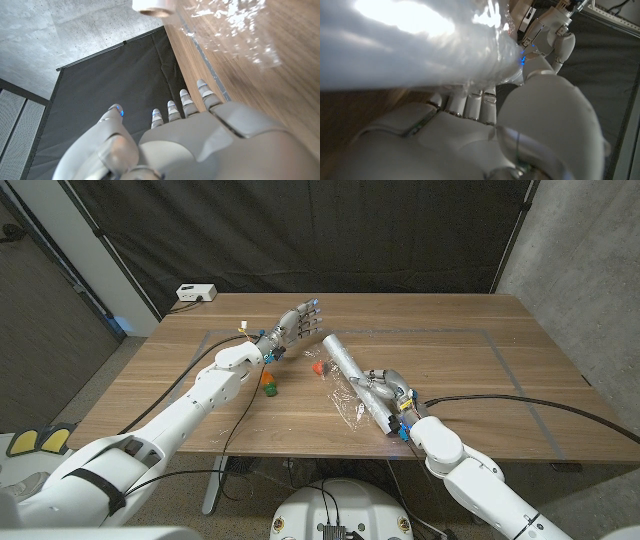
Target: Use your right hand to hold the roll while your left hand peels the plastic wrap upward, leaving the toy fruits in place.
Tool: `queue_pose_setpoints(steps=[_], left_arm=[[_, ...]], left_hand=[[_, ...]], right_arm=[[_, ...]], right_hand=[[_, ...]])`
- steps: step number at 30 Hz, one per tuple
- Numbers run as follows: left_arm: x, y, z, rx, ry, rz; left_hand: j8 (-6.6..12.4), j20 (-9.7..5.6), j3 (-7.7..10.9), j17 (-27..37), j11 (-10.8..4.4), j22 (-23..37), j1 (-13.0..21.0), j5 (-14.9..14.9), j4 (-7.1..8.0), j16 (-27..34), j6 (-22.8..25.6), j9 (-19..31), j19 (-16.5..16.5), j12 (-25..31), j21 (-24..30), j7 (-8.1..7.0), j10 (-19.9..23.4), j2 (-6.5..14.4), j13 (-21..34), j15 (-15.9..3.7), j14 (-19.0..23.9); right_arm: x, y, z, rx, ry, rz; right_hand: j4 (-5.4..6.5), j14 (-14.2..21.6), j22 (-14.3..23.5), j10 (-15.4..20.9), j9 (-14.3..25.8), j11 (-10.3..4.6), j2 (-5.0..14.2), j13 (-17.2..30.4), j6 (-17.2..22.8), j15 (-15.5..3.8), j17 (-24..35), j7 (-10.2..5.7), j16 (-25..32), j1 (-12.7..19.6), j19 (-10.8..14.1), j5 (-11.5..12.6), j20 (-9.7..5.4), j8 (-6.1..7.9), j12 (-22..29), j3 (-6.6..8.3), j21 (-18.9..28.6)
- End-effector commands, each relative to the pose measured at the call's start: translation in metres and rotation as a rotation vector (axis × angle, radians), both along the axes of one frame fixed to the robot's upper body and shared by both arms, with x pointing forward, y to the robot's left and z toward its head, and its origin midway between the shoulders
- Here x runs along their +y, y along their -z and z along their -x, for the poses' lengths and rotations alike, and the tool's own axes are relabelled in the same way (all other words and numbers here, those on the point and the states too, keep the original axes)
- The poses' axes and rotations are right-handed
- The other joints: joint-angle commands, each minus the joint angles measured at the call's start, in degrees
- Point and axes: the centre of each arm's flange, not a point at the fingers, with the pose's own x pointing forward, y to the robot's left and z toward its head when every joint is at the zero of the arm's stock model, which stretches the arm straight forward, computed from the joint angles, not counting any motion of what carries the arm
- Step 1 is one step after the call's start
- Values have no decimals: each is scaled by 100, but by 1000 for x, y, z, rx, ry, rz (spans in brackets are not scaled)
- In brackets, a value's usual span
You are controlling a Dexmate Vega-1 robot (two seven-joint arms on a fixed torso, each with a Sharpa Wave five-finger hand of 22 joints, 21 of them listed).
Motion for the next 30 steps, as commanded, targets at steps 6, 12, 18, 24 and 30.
queue_pose_setpoints(steps=[6,12,18,24,30], left_arm=[[-3,-3,1,-13,4,-18],[-6,-6,0,-17,12,-30],[-8,-9,-1,-19,29,-39],[-10,-11,-3,-15,65,-26],[-12,-12,-4,-13,91,-14]], left_hand=[[-32,11,55,27,-35,20,99,20,-45,-1,-105,3,25,6,15,-26,30,-22,34,-11,74],[-52,-3,63,18,-72,13,225,13,-156,-33,-215,3,31,-8,8,-9,29,-115,36,-47,57],[-63,17,62,15,-59,9,312,7,-233,-61,-298,5,13,-26,-6,35,4,-189,38,-76,15],[-50,-7,52,15,-72,8,364,7,-283,-82,-307,6,-4,-32,-17,44,-1,-249,40,-99,-25],[-25,-21,25,19,-79,9,394,9,-321,-108,-277,8,-27,-33,-29,72,9,-325,42,-103,-96]], right_arm=[[-3,2,-12,20,-102,-342],[2,-2,-16,13,-152,-422],[6,-8,-19,9,-217,-498],[13,-17,-20,-6,-293,-539],[19,-25,-20,-17,-343,-561]], right_hand=[[122,1008,30,1005,20,-915,801,49,836,-1275,56,-761,60,670,99,70,-321,13,17,261,157],[98,1080,42,1045,29,-932,779,78,852,-1278,97,-758,98,672,182,79,-364,10,20,257,277],[87,1099,46,1067,34,-941,768,94,856,-1275,115,-762,107,670,180,82,-377,6,22,255,325],[77,1111,50,1085,40,-970,757,113,865,-1275,134,-766,111,662,182,85,-398,5,21,252,383],[74,1122,53,1090,45,-986,751,128,882,-1275,148,-774,115,651,181,87,-408,7,17,248,427]])
